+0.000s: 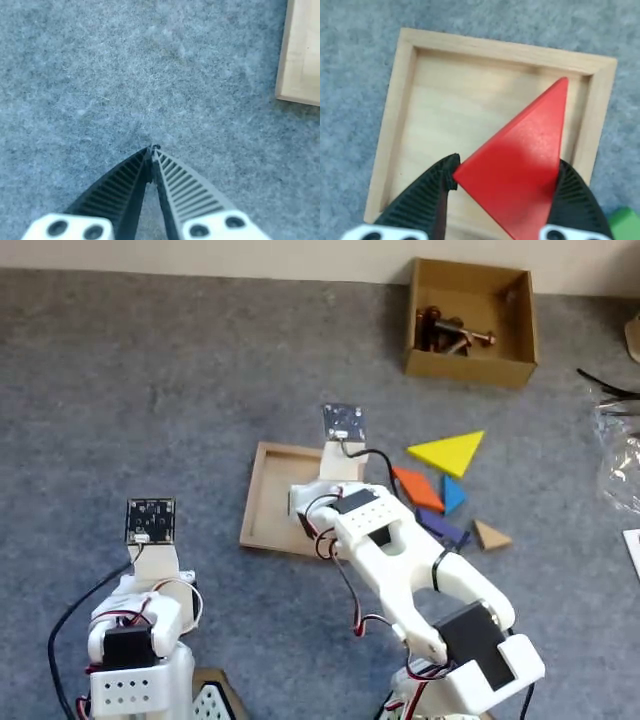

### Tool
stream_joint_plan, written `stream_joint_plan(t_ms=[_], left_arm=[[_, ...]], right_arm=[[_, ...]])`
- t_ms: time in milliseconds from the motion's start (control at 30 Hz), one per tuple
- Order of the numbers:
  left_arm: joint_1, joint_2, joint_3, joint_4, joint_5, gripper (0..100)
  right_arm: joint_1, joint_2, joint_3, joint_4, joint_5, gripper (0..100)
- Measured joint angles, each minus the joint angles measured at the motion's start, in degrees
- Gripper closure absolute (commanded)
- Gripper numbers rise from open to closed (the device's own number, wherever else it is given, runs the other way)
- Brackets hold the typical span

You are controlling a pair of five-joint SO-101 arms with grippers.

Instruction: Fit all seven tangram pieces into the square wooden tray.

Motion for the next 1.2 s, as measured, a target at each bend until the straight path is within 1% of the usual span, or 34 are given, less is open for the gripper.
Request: stream_joint_plan(t_ms=[200,500,633,767,833,933,1000,1200], left_arm=[[0.00,0.00,0.00,0.00,0.00,100],[0.00,0.00,0.00,0.00,0.00,100],[0.00,0.00,0.00,0.00,0.00,100],[0.00,0.00,0.00,0.00,0.00,100],[0.00,0.00,0.00,0.00,0.00,100],[0.00,0.00,0.00,0.00,0.00,100],[0.00,0.00,0.00,0.00,0.00,100],[0.00,0.00,0.00,0.00,0.00,100]], right_arm=[[3.96,0.00,0.00,0.18,0.35,80.3],[8.00,-0.09,-0.62,5.19,0.88,80.3],[8.09,-0.18,-0.26,5.36,6.51,80.3],[8.09,-0.18,-0.18,5.80,8.35,80.1],[8.09,-0.18,-0.18,5.80,8.44,77.2],[8.09,-0.18,-0.18,5.80,8.53,69.2],[8.09,-0.18,-0.18,5.80,8.53,65.7],[8.18,-0.09,-0.09,5.80,8.62,65.2]])
